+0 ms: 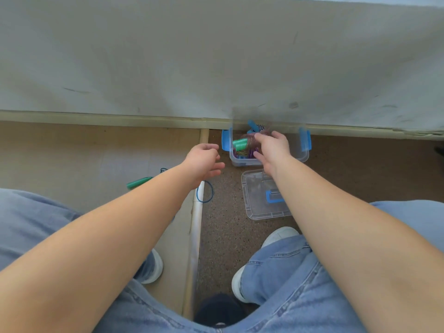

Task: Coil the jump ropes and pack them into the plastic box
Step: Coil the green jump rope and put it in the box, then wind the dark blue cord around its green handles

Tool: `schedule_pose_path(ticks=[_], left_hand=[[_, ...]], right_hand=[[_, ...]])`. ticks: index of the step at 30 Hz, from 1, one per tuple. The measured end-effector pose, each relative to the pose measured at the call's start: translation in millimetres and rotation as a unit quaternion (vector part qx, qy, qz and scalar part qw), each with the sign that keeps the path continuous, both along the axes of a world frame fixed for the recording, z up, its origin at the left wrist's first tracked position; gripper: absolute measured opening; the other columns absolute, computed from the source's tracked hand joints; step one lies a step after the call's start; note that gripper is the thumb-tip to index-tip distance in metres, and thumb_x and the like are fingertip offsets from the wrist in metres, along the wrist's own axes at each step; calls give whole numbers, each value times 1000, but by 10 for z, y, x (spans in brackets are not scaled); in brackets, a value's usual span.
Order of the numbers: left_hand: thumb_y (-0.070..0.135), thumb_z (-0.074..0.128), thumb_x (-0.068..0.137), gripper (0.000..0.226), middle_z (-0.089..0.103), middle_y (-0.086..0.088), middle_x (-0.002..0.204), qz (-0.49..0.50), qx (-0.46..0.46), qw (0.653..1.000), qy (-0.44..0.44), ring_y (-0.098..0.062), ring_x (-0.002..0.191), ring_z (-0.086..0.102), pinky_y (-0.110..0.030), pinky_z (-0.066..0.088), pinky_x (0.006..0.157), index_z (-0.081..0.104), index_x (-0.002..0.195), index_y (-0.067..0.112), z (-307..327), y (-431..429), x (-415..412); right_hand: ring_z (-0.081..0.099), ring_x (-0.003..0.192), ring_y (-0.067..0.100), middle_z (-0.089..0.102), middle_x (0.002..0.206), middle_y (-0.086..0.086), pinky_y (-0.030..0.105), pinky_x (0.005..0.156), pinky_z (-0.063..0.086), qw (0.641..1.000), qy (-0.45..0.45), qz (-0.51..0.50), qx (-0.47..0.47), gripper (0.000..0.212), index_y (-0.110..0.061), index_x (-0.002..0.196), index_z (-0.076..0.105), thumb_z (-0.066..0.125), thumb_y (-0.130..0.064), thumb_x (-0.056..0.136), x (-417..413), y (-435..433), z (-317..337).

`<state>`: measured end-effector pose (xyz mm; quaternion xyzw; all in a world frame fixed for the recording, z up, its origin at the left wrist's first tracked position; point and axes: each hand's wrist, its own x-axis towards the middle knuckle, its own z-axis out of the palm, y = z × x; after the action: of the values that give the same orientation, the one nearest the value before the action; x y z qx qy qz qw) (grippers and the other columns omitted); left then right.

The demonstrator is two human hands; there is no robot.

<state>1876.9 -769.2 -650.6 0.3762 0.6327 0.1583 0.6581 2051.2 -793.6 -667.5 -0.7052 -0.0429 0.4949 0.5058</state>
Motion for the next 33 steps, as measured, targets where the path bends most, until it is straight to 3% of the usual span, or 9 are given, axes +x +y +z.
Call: schedule_pose_path(ticks=[2,4,7,10,15,20,25,30,33], left_hand=[[11,40,103,32,59,-8,118,-1,1,1000,6,-20,97,69,-32,60,77,54,131,18,-51,39,0],[12,41,103,32,59,-7,117,-6,-1,1000,14,-19,97,69,-32,60,78,55,130,19,-109,62,-15],[13,40,103,30,59,-7,117,-12,-8,1000,23,-18,96,69,-32,60,78,56,127,20,-214,73,-64],[15,39,102,28,60,-6,116,-15,-17,999,36,-17,94,69,-32,59,78,58,122,21,-333,71,-138],[16,38,101,28,58,-4,106,-14,-32,998,52,-17,94,68,-28,56,69,57,122,20,-542,83,-344],[21,40,101,26,61,0,104,11,-56,996,75,-16,92,68,-30,56,72,59,118,22,-830,171,-622],[20,39,101,25,59,2,100,28,-69,991,108,-16,92,66,-32,55,73,59,115,24,-1163,324,-920],[12,40,97,28,57,2,88,19,-46,987,151,-15,80,58,-32,53,71,59,117,19,-1572,509,-1267],[13,44,94,26,61,1,91,2,-18,980,198,-19,74,57,-34,54,80,61,112,23,-1790,628,-1485]], right_hand=[[56,111,22,54,121,3,39,93,55,998,-43,35,-20,53,-16,141,47,67,-8,92,35,-8,-60],[54,105,21,53,120,4,43,98,54,991,-76,91,-70,55,-14,144,45,64,-5,93,1,-62,-96],[62,108,24,56,134,14,40,93,57,984,-33,127,-122,44,-14,137,50,58,0,96,-60,-136,-120],[60,114,23,57,127,18,36,98,53,961,3,226,-158,27,-10,127,54,47,-4,102,-173,-151,-148],[65,113,31,66,124,14,38,80,57,921,-84,338,-174,34,-7,125,63,61,-12,90,-446,-60,-415],[68,91,25,70,97,10,40,78,60,877,-133,426,-178,15,-14,103,68,60,-23,95,-764,92,-683],[65,69,27,71,72,9,50,82,60,854,-171,453,-191,29,-11,77,71,56,-32,91,-1090,277,-1090],[71,65,25,73,71,10,41,76,63,847,-146,467,-206,23,-10,97,70,49,-20,98,-1442,499,-1420],[69,53,22,73,76,9,38,68,63,830,-149,497,-204,21,-17,100,64,43,-20,99,-1700,602,-1591]])
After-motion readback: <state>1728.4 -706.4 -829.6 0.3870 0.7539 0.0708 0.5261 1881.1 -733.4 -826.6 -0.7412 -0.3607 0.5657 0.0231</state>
